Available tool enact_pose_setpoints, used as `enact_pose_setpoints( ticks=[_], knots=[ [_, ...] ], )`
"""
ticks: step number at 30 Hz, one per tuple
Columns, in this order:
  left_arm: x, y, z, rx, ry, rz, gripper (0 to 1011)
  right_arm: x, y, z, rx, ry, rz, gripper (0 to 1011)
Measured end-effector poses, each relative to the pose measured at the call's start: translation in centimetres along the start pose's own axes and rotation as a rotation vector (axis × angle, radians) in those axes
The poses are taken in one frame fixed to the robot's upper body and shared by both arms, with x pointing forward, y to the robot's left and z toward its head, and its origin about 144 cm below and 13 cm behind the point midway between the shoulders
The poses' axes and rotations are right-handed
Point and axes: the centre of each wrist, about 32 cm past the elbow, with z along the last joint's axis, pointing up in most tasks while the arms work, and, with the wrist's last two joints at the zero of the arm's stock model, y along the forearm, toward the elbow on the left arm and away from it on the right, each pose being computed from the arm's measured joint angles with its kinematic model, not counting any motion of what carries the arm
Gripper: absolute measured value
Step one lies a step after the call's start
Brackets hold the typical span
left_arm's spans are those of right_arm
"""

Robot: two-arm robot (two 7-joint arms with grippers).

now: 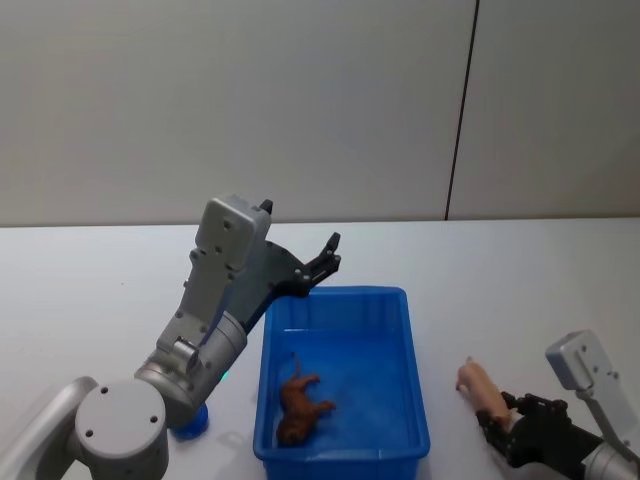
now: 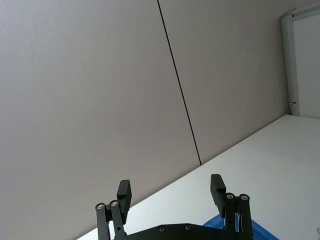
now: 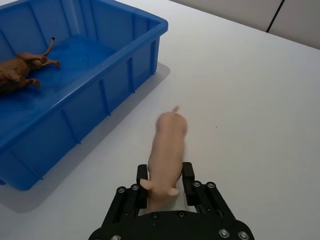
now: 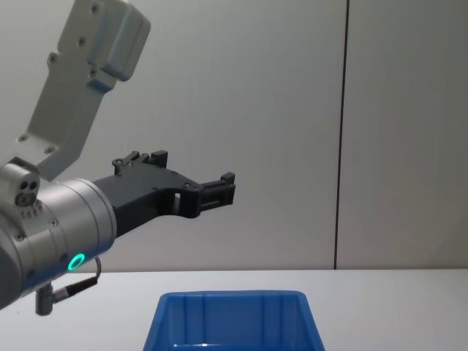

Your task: Pick up the two dolls from the table and place them into the box.

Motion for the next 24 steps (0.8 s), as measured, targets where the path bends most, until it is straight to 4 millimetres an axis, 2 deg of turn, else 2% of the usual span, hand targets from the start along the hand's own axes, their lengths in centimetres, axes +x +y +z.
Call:
enact_pose_setpoints(
  ticks=[3,14,24],
  knots=[
    [0.0,0.0,0.0,0.000,0.000,0.000,1003,0.1,0.0,0.0,0.001,0.001,-0.002,363],
    [0.0,0.0,0.0,0.000,0.000,0.000,1003,0.4,-0.1,0.4,0.036,-0.018,-0.027,361],
    [0.0,0.0,0.0,0.000,0.000,0.000,1003,0.6,-0.3,2.3,0.139,-0.077,-0.024,361]
  ],
)
